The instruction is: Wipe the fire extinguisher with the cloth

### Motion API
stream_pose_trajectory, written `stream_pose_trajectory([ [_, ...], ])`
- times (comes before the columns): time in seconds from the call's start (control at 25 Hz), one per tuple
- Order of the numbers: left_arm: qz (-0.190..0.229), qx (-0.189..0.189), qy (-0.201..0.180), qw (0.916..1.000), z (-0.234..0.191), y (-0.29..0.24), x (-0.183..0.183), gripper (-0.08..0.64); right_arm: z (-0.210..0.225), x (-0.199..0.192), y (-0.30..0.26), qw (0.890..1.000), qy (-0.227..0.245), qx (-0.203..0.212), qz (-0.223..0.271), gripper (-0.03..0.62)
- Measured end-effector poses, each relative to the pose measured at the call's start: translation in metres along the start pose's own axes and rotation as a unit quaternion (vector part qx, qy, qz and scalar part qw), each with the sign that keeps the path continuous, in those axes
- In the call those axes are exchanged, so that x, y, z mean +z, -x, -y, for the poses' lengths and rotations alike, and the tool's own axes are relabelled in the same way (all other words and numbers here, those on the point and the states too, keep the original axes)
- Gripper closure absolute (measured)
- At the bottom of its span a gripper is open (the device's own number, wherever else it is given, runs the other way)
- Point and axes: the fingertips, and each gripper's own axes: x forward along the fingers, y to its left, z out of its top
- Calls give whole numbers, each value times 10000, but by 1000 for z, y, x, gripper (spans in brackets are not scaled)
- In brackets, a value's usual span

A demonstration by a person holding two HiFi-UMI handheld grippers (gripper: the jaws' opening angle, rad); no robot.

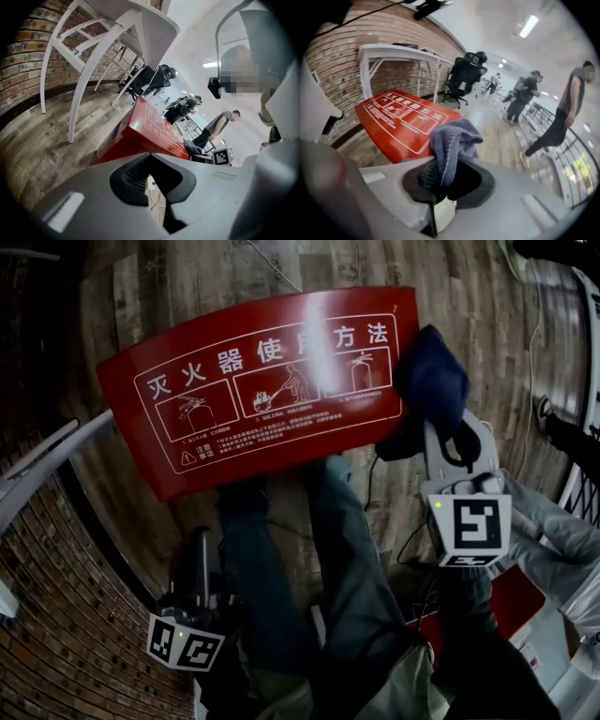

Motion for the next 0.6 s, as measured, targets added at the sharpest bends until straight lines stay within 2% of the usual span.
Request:
stream_pose_trajectory([
  [0.04,-29,-10,-12,10000,0,0,-1,561,14,-11,-3,9995,-301,51,-29,538],
  [0.12,-81,-34,-25,10000,1,-1,-4,561,25,-28,-13,9934,-1058,441,58,538],
  [0.2,-132,-76,-26,9999,4,-4,-6,561,17,-42,-28,9743,-1975,1081,93,538],
  [0.28,-159,-116,-32,9998,9,-7,-7,561,2,-49,-44,9484,-2638,1751,175,538],
  [0.36,-158,-149,-57,9997,15,-10,-7,561,-10,-52,-57,9267,-2991,2255,317,540],
  [0.48,-191,-171,-142,9996,23,-20,-10,561,-16,-52,-74,9016,-3377,2659,481,541],
  [0.52,-233,-156,-168,9995,26,-23,-13,561,-17,-53,-80,8970,-3453,2718,479,543],
  [0.6,-329,-104,-171,9993,32,-31,-22,561,-21,-62,-93,8947,-3468,2795,345,543],
])
